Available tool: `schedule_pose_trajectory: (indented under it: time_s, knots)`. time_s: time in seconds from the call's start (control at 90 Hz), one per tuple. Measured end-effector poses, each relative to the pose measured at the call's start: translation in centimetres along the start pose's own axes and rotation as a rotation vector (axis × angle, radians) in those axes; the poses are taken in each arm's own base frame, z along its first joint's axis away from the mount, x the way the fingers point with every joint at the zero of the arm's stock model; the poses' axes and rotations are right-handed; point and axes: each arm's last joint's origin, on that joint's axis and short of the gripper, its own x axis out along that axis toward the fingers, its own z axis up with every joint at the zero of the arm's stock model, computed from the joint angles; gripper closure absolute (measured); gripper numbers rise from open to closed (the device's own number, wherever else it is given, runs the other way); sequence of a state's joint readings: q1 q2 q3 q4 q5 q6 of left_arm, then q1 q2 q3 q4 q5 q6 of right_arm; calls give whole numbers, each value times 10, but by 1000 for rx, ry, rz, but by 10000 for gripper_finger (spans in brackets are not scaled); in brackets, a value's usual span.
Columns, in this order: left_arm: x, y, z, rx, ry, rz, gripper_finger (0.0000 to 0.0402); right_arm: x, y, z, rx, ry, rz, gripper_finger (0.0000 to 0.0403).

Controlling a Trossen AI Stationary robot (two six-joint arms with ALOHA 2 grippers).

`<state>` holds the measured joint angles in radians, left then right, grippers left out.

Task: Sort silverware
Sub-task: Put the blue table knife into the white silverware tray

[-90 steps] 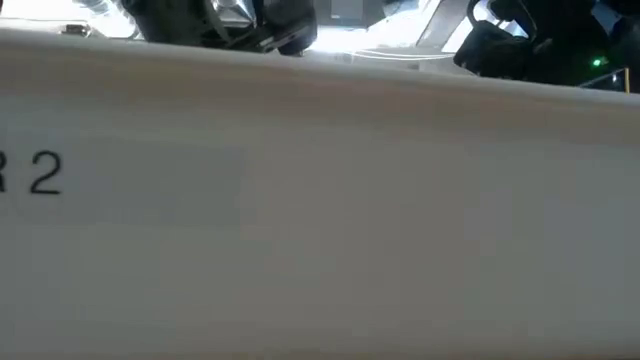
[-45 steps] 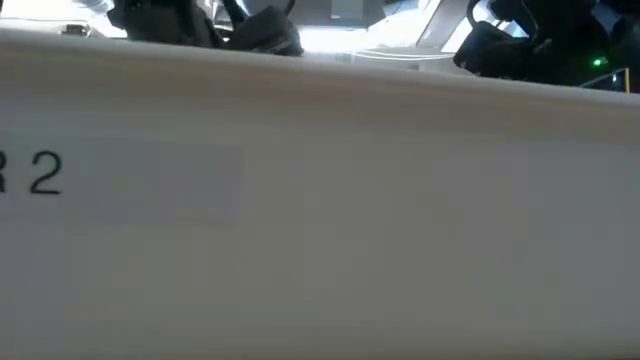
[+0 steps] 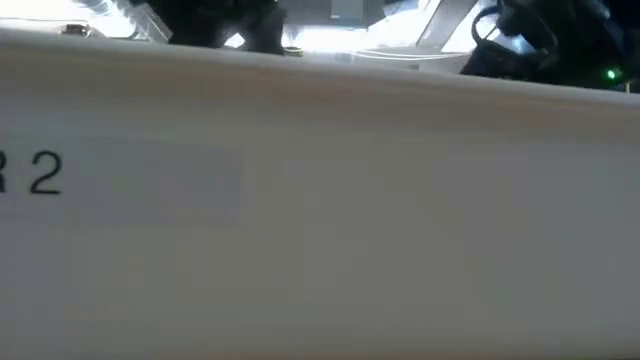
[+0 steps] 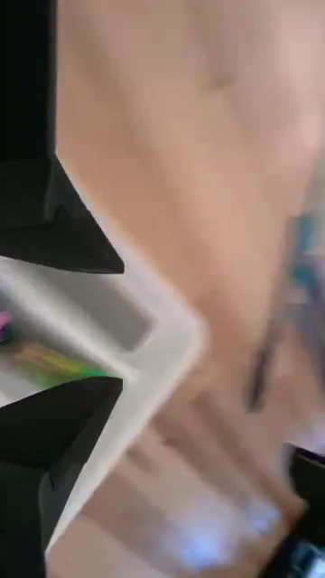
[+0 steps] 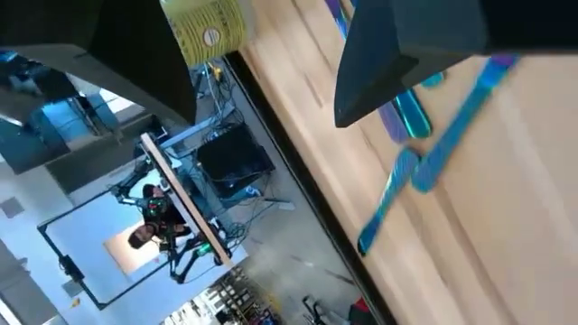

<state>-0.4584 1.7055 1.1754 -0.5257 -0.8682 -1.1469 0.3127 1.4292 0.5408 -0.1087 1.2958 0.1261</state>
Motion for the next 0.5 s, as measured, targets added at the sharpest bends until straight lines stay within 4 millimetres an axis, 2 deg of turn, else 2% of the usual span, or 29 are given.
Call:
schedule_pose_trajectory:
  time_s: [0.178, 0.311, 0.378, 0.5]
  knots:
    - [9, 5, 12, 113, -147, 96, 220, 14, -4, -8, 30, 52, -48, 155]
    - [6, -2, 21, 192, -194, 59, 220, 27, -10, -11, 77, 102, -91, 155]
    - [5, -5, 23, 249, -172, 22, 220, 35, -12, -10, 105, 144, -16, 155]
    - [12, -6, 23, 375, -91, -55, 220, 49, -12, 1, 285, 209, 245, 155]
